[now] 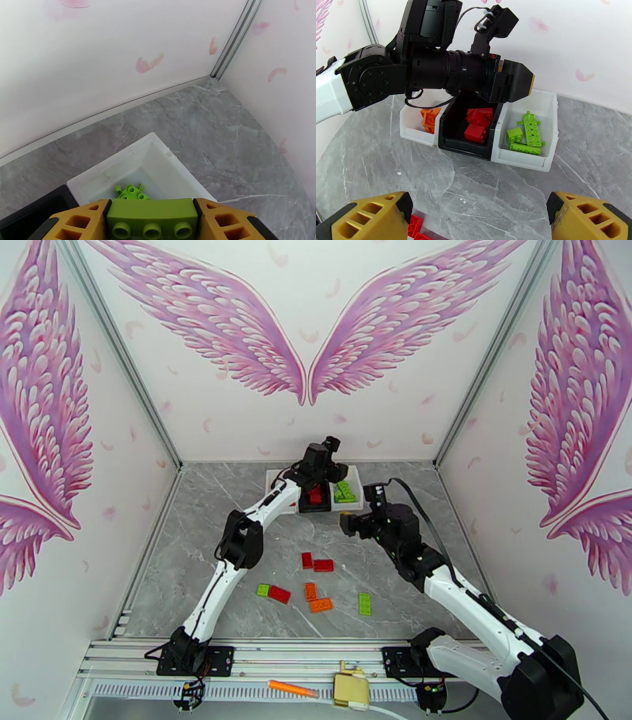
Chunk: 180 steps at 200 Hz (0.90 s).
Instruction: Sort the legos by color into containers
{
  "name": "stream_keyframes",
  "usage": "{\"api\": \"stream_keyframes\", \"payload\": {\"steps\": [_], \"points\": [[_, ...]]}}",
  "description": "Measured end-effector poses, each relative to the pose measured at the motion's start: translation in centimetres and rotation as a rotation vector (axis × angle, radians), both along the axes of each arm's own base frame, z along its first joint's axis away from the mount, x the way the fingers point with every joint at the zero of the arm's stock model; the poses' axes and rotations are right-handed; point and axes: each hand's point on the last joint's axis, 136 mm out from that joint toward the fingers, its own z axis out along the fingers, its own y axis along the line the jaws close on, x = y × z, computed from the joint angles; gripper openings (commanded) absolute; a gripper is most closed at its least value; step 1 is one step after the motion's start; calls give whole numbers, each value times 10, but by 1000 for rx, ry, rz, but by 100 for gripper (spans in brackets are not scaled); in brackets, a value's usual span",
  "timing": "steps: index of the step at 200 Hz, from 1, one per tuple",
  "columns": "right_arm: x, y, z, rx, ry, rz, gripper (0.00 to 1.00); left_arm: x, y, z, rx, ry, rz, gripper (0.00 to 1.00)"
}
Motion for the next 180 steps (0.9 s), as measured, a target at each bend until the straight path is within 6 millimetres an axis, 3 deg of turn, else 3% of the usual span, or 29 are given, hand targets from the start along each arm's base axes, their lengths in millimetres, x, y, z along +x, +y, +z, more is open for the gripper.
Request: {"api": "stream_keyframes", "payload": {"steps": [74, 114, 135, 180], "points": [[0, -3, -1, 9, 10, -12, 95, -3, 1, -3, 8, 9, -8, 80], [-11, -9, -20, -3, 107, -31, 94, -36, 19, -17, 48, 48, -34, 89], [-20, -15, -33, -18, 173, -50, 94, -59, 35, -1, 42, 24, -36, 93], [-34, -3, -39, -34, 206, -3, 95, -114, 81, 65, -28, -114, 9, 97]]}}
